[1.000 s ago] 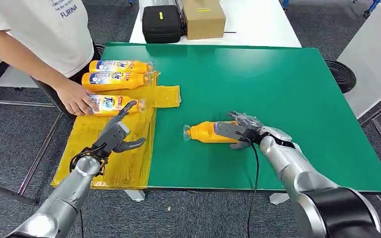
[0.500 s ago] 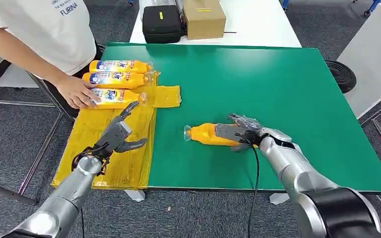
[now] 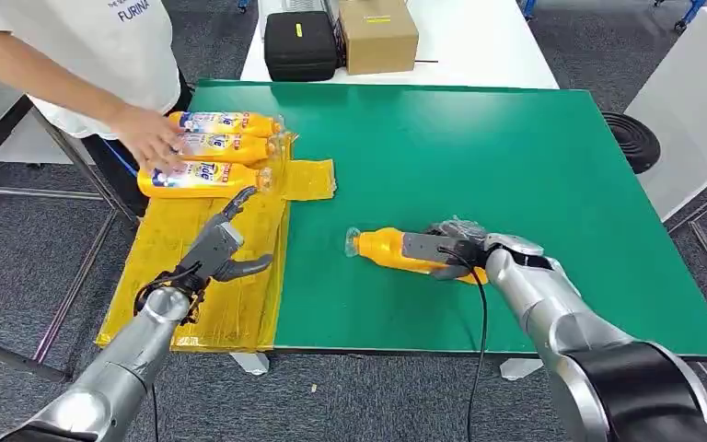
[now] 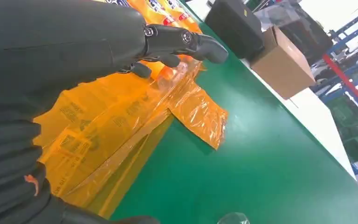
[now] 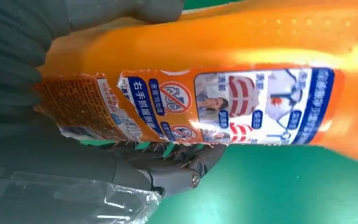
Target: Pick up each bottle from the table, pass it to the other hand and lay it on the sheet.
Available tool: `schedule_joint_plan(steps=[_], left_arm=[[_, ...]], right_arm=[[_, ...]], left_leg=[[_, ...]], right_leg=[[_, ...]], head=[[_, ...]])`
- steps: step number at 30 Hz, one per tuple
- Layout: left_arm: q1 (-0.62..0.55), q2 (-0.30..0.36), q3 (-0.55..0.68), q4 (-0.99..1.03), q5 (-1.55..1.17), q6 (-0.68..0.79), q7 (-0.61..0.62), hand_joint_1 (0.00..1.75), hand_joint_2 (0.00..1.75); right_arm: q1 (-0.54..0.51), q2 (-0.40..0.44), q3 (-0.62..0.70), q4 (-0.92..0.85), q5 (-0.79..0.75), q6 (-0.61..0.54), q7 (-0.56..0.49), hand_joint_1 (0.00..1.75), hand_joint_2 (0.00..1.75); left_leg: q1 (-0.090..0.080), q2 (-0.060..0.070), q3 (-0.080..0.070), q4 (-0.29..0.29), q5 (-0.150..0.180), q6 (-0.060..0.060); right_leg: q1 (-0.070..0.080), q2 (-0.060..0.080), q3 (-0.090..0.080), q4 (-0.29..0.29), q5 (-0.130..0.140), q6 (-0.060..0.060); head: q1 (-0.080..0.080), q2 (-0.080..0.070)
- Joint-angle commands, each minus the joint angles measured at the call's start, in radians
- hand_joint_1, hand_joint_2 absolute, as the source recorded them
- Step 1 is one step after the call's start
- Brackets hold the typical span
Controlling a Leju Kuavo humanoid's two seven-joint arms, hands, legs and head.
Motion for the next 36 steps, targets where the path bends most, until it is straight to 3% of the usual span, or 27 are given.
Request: schedule_joint_plan(steps=[1,8,13,23,28,32,36], left_arm=[[0.06,0.019,0.045,-0.059,0.065,0.013,0.019,0.0,1.75],[0.124,-0.012,0.151,-0.146,0.245,-0.067,0.055,0.0,1.75],[0.142,-0.029,0.166,-0.166,0.4,-0.161,0.081,0.0,1.75],[0.14,-0.033,0.156,-0.169,0.427,-0.177,0.091,0.0,1.75],[0.126,-0.049,0.129,-0.156,0.565,-0.312,0.135,0.0,1.75],[0.125,-0.073,0.03,-0.186,0.619,-0.389,0.153,0.0,1.75],[0.15,-0.099,-0.083,-0.293,0.625,-0.377,0.149,0.0,1.75]], right_arm=[[0.046,0.042,-0.15,-0.056,-0.21,-0.324,-0.26,1.75,1.75],[0.2,0.096,-0.259,-0.346,-0.383,-0.52,-0.376,1.75,1.75],[0.318,0.123,-0.231,-0.556,-0.476,-0.515,-0.376,1.75,1.75],[0.323,0.127,-0.225,-0.56,-0.478,-0.52,-0.376,1.75,1.75],[0.348,0.147,-0.16,-0.561,-0.526,-0.428,-0.376,1.75,1.75],[0.384,0.166,-0.035,-0.566,-0.579,-0.404,-0.376,1.75,1.75],[0.405,0.193,0.021,-0.574,-0.62,-0.363,-0.376,1.75,1.75]], left_leg=[[0.001,0.001,0.003,-0.001,-0.001,-0.001],[0.003,0.004,0.01,-0.001,-0.006,-0.002],[0.002,0.001,0.001,0.0,-0.002,-0.001],[0.001,0.0,-0.001,0.0,-0.002,-0.001],[0.002,0.001,0.002,0.0,-0.003,-0.001],[0.003,0.001,0.002,0.0,-0.003,-0.001],[0.002,0.0,0.0,0.0,-0.003,-0.001]], right_leg=[[0.001,0.001,0.003,-0.001,-0.001,-0.002],[0.004,0.002,0.011,-0.003,-0.005,-0.006],[0.002,0.0,0.001,0.0,-0.002,-0.003],[0.001,0.0,0.0,0.0,-0.002,-0.003],[0.002,0.0,0.003,-0.001,-0.003,-0.004],[0.003,0.0,0.003,-0.001,-0.003,-0.004],[0.002,-0.001,0.001,0.0,-0.003,-0.003]], head=[[0.0,0.0],[0.0,0.0],[0.0,0.0],[0.0,0.0],[0.0,0.0],[0.0,0.0],[0.0,0.0]])
